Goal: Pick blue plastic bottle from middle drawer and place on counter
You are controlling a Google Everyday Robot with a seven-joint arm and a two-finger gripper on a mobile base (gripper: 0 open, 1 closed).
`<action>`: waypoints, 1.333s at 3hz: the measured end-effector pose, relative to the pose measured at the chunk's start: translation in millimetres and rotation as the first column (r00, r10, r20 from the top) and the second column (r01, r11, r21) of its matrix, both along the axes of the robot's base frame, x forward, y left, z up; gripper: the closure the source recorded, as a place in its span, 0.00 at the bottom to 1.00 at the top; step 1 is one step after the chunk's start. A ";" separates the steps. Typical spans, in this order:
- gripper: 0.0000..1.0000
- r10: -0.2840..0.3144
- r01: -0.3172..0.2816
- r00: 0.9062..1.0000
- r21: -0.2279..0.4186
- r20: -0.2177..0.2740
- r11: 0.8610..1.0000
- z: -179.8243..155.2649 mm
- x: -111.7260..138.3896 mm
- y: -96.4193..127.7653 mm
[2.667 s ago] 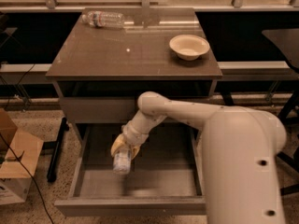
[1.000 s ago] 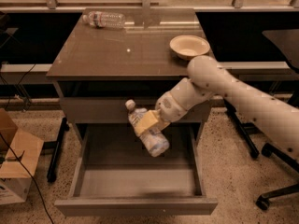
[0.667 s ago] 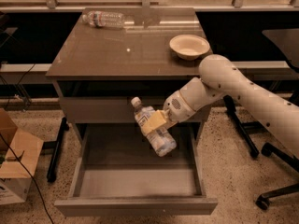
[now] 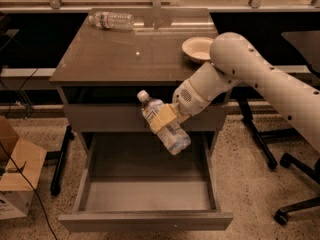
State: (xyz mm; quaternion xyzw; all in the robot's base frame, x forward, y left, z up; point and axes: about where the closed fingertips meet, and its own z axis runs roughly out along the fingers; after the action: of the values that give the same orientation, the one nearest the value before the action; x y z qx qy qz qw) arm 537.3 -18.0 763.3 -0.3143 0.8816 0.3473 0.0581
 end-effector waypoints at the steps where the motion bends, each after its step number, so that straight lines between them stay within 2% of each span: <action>1: 1.00 0.000 0.009 0.995 -0.088 0.099 0.996 54.5 12.9 -5.1; 2: 1.00 0.005 0.024 0.986 -0.171 0.167 0.985 98.6 37.9 -6.0; 3: 1.00 0.014 0.032 0.979 -0.224 0.204 0.974 122.9 78.6 -8.0; 4: 1.00 0.006 0.049 0.974 -0.235 0.227 0.971 127.1 134.9 -11.4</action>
Offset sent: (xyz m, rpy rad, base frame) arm 0.0749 -0.0059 0.1662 -0.2800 -0.2645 -0.0109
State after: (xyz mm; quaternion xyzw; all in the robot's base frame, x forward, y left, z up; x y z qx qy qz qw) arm 672.2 -29.4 890.4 -0.3469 0.9080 0.2000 0.1235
